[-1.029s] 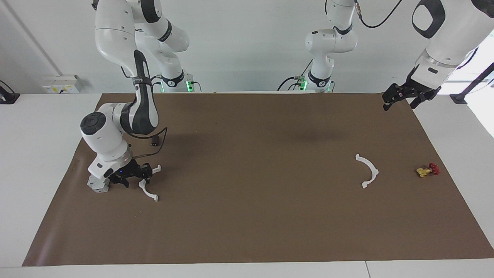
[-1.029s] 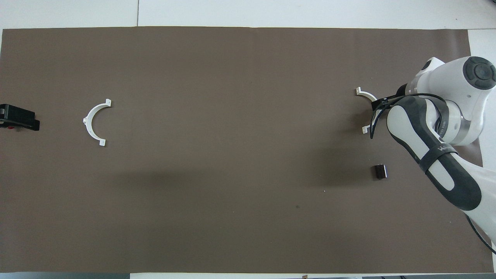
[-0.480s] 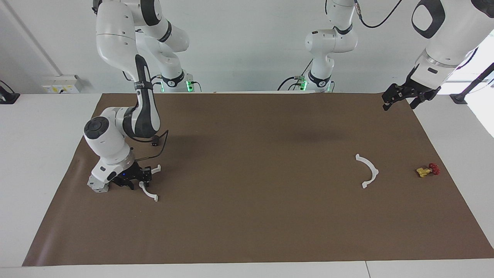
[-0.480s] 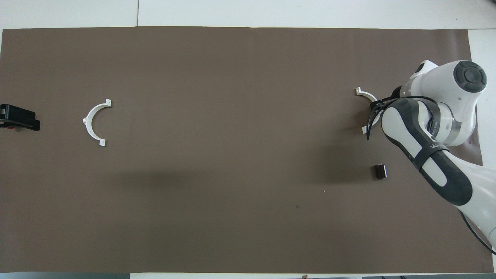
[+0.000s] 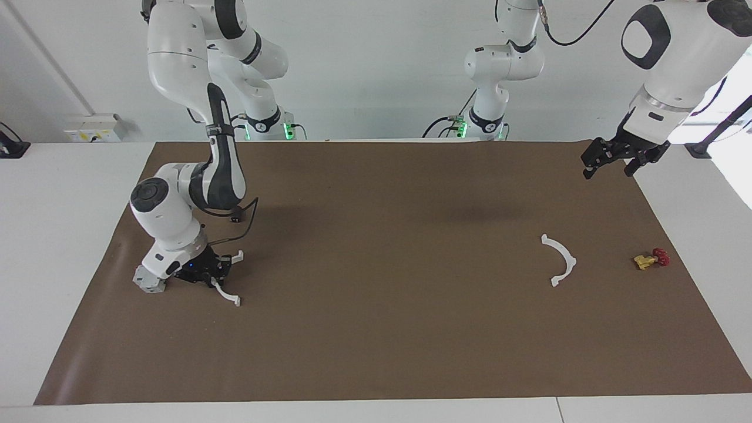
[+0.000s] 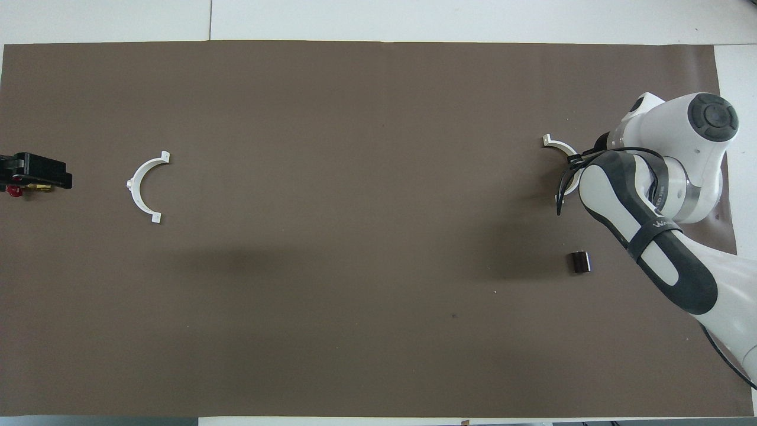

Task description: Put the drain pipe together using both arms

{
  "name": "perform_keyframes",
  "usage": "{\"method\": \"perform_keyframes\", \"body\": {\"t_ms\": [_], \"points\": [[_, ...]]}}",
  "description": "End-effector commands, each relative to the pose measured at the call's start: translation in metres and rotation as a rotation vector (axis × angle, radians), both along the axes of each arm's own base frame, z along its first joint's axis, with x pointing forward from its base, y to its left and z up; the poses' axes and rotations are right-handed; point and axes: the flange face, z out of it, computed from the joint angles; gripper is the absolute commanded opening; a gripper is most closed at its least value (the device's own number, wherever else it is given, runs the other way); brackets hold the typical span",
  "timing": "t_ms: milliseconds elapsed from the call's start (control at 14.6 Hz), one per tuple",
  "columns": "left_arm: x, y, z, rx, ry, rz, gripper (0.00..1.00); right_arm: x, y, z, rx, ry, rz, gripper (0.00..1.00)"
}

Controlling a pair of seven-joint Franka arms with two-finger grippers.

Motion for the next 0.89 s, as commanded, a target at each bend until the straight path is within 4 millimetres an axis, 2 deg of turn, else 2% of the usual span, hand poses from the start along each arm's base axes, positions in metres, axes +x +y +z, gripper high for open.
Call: {"method": "perform_keyframes", "body": {"t_ms": [0, 137, 206, 274, 343, 480, 549, 686, 754, 823], "points": [[0.001, 0.014, -0.026, 0.019, -0.040, -0.009, 1.00, 0.004, 0.005, 0.013, 0.021, 0.014, 0.013, 0.15], [0.012, 0.018, -0.056, 0.022, -0.043, -0.029, 1.00, 0.021, 0.056, 0.039, 0.039, 0.023, -0.012, 0.15], [0.020, 0.023, -0.069, 0.024, -0.045, -0.029, 1.00, 0.027, 0.090, 0.050, 0.043, 0.046, -0.057, 0.15], [0.029, 0.026, -0.086, 0.025, -0.045, -0.030, 1.00, 0.029, 0.133, 0.061, 0.037, 0.061, -0.108, 0.15], [0.035, 0.028, -0.096, 0.028, -0.053, -0.027, 1.00, 0.026, 0.179, 0.069, 0.035, 0.056, -0.151, 0.15], [0.049, 0.029, -0.126, 0.030, -0.056, -0.027, 1.00, 0.005, 0.265, 0.072, 0.045, 0.053, -0.198, 0.15], [0.054, 0.029, -0.140, 0.031, -0.056, -0.029, 1.00, -0.007, 0.298, 0.072, 0.041, 0.054, -0.201, 0.14], [0.063, 0.035, -0.165, 0.036, -0.076, -0.041, 1.00, -0.026, 0.349, 0.073, 0.045, 0.026, -0.202, 0.15], [0.065, 0.041, -0.182, 0.039, -0.089, -0.051, 1.00, -0.034, 0.369, 0.064, 0.032, 0.018, -0.186, 0.14], [0.064, 0.043, -0.195, 0.042, -0.108, -0.050, 1.00, -0.036, 0.378, 0.057, 0.023, -0.002, -0.170, 0.14]]}}
